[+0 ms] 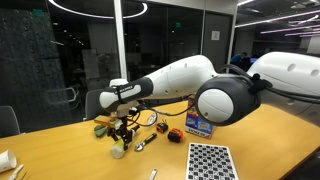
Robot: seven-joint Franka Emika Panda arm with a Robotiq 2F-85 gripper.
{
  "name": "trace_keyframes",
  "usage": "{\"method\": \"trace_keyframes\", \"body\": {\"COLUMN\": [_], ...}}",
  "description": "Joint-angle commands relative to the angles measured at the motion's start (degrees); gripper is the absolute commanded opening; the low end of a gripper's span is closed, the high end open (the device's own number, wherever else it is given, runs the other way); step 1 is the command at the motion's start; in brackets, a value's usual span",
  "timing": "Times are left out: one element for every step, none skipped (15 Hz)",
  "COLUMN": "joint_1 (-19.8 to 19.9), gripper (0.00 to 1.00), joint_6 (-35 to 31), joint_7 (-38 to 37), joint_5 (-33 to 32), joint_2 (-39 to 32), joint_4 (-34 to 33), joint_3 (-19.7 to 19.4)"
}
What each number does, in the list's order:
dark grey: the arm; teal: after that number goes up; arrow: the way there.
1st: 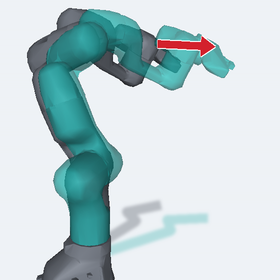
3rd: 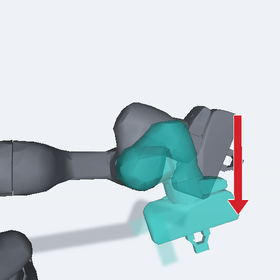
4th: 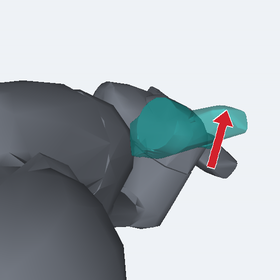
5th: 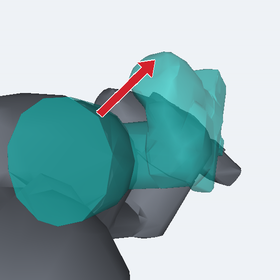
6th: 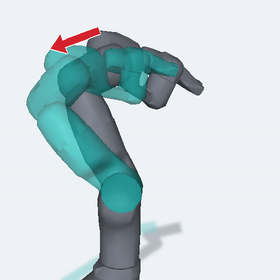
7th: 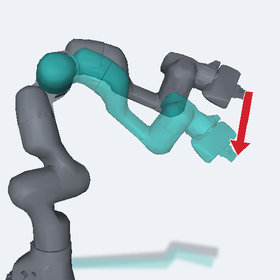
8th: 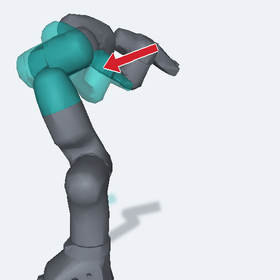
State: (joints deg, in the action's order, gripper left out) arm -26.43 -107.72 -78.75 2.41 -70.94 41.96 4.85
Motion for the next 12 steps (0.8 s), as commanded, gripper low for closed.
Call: {"method": "trace_keyframes", "body": {"joint_1": [-0.34, -0.31, -0.32, -0.36, -0.28, -0.28, -0.19, -0.10, 0.01, 0.05, 0.30, 0.47], "gripper": [0.49, 0.45, 0.38, 0.33, 0.27, 0.27, 0.25, 0.22, 0.19, 0.17, 0.12, 0.08], "joint_6": [0.88, 1.04, 0.92, 0.84, 0.84, 1.02, 1.77, 2.50, 3.52, 4.42, 4.96, 5.46], "joint_7": [2.86, 3.41, 3.89, 4.34, 5.01, 5.73, 6.34, 6.90, 7.48, 7.81, 8.28, 8.44], "joint_5": [-1.12, -1.11, -1.13, -1.21, -1.16, -1.41, -1.84, -2.30, -3.11, -4.01, -4.60, -5.45], "joint_2": [-1.39, -1.21, -1.13, -1.04, -0.81, -0.52, 0.07, 0.74, 1.89, 3.02, 3.99, 5.45], "joint_4": [-1.46, -1.35, -1.24, -0.90, -0.60, -0.38, -0.10, 0.15, 0.64, 1.13, 1.51, 2.27], "joint_3": [-0.36, -0.36, -0.37, -0.44, -0.36, -0.53, -0.87, -1.11, -1.48, -2.04, -2.28, -2.85]}}
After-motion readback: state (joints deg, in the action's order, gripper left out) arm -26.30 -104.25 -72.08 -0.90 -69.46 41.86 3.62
